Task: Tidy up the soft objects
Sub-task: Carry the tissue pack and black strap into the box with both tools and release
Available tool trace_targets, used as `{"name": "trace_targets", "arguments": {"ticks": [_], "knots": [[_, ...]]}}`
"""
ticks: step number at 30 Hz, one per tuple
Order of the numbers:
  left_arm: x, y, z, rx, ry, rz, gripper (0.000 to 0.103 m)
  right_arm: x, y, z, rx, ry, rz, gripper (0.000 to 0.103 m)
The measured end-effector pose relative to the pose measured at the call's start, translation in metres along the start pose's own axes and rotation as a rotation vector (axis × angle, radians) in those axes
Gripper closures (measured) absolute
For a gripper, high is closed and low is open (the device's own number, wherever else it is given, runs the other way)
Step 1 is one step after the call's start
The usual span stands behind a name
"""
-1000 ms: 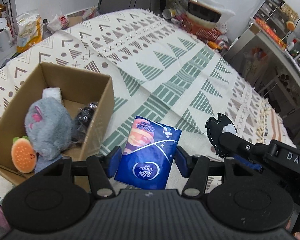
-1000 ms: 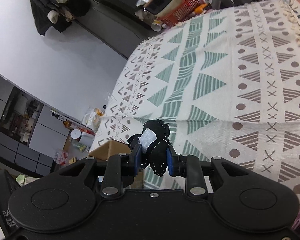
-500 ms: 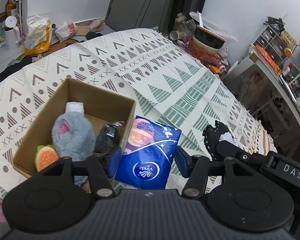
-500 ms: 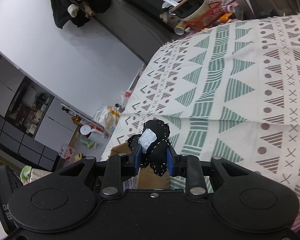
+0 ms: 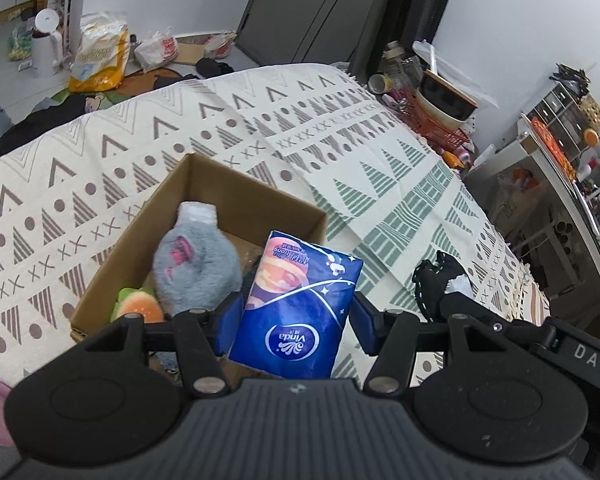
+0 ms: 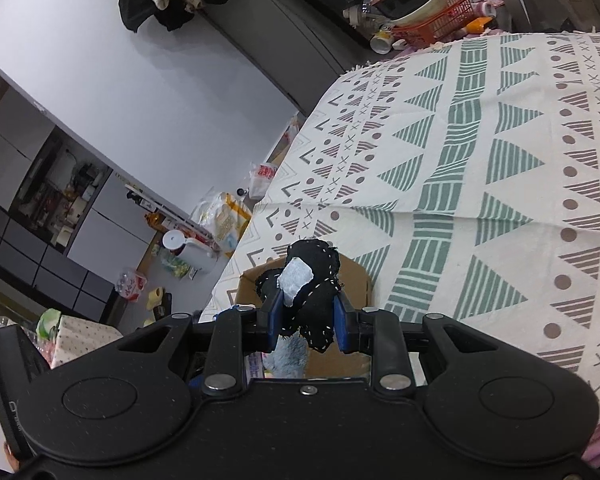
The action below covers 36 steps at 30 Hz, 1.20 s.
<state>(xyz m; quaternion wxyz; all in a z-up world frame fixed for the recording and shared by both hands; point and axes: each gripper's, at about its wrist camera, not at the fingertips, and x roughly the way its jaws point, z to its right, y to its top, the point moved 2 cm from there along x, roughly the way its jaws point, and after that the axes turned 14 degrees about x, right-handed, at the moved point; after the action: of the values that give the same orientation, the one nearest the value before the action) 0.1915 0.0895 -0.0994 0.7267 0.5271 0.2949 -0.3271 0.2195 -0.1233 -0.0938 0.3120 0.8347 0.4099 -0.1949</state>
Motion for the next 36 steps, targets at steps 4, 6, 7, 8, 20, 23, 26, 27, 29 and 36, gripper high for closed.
{"name": "trace_targets", "arguments": {"ticks": [4,6,7,8,20,23,26,27,29,36], "knots": [[0.005,-0.003,-0.011,-0.02,-0.006,-0.014,0.046,0.004,-0.004,-0.008,-0.009,-0.007,-0.003,0.076],[0.008,-0.004,-0.015,-0.03,-0.01,-0.02,0.046,0.006,-0.005,-0.011,-0.014,-0.012,-0.003,0.077],[0.009,-0.004,-0.016,-0.033,-0.012,-0.021,0.046,0.007,-0.006,-0.012,-0.016,-0.013,-0.003,0.076],[0.011,-0.005,-0.018,-0.036,-0.014,-0.024,0.046,0.008,-0.007,-0.013,-0.018,-0.015,-0.004,0.076],[0.031,-0.013,-0.039,-0.111,-0.055,-0.091,0.046,0.025,-0.017,-0.027,-0.042,-0.051,-0.032,0.076],[0.034,-0.015,-0.041,-0.123,-0.069,-0.098,0.046,0.031,-0.019,-0.028,-0.041,-0.063,-0.039,0.076],[0.036,-0.018,-0.046,-0.138,-0.065,-0.116,0.045,0.037,-0.022,-0.03,-0.049,-0.073,-0.046,0.076],[0.036,-0.019,-0.047,-0.143,-0.062,-0.122,0.044,0.038,-0.023,-0.031,-0.049,-0.074,-0.049,0.076],[0.037,-0.021,-0.048,-0.144,-0.07,-0.134,0.043,0.042,-0.025,-0.032,-0.05,-0.077,-0.054,0.076],[0.027,-0.018,-0.06,-0.151,-0.017,-0.133,0.033,0.053,-0.037,-0.035,-0.044,-0.086,-0.076,0.073]]}}
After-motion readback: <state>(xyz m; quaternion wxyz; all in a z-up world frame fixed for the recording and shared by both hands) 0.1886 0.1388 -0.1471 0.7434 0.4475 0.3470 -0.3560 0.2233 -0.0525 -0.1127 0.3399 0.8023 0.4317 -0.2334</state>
